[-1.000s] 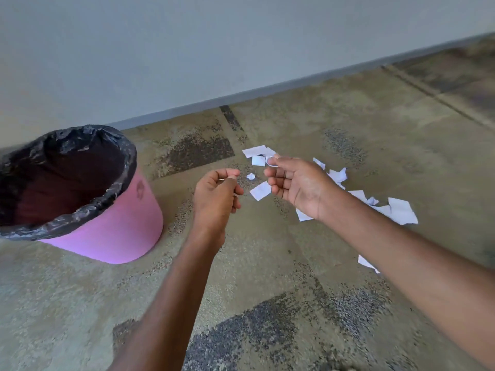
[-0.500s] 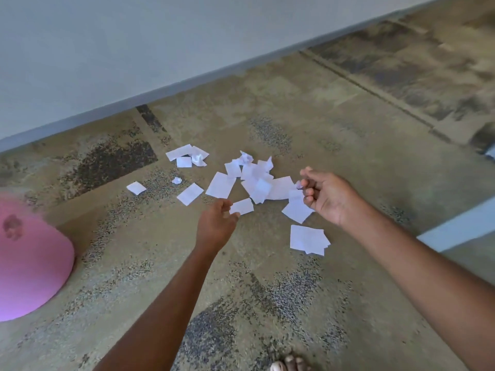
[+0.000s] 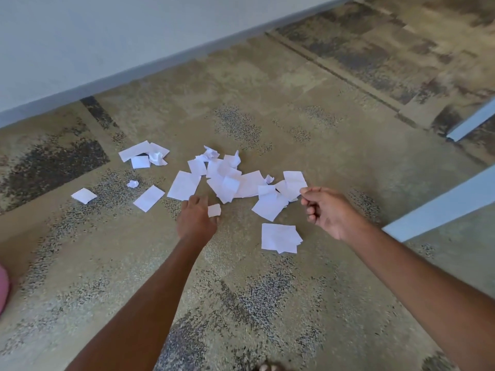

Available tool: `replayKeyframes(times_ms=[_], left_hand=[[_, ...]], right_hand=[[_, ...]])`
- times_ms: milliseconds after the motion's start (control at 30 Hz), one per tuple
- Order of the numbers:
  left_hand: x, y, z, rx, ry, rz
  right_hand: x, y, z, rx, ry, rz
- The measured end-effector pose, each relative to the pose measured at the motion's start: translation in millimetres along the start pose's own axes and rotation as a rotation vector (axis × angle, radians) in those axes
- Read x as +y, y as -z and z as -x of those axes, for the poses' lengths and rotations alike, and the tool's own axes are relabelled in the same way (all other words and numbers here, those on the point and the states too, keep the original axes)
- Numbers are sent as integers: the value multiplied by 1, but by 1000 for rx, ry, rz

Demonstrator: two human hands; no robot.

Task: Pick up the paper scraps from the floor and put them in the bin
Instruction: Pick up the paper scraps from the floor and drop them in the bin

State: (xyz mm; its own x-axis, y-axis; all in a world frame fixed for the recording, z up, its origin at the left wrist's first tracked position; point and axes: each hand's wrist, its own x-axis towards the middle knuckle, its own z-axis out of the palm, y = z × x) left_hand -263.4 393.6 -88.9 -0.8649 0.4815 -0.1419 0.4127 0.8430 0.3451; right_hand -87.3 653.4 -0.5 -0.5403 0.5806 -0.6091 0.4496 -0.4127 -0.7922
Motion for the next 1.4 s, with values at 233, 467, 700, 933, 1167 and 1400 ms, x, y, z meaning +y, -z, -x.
replayKeyframes(times_ms=[233,467,700,933,1167,1400], left_hand=[[-7,3,-7,104,24,165],[-7,19,-26,157,104,142],[-22,12,-55,60,199,72],[-22,14,-69,29,234,26],[-28,18,-81,5,224,40],[-28,22,-96,-26,281,58]], right_hand=[[35,-6,-1,-80,229,631],[58,-4,-2,-185,393,1391],[75,-9,-5,-170,479,1452],[72,-6,-9,-151,461,1360],[67,-11,-5,-159,454,1342],[61,-11,1,-208,431,1320]])
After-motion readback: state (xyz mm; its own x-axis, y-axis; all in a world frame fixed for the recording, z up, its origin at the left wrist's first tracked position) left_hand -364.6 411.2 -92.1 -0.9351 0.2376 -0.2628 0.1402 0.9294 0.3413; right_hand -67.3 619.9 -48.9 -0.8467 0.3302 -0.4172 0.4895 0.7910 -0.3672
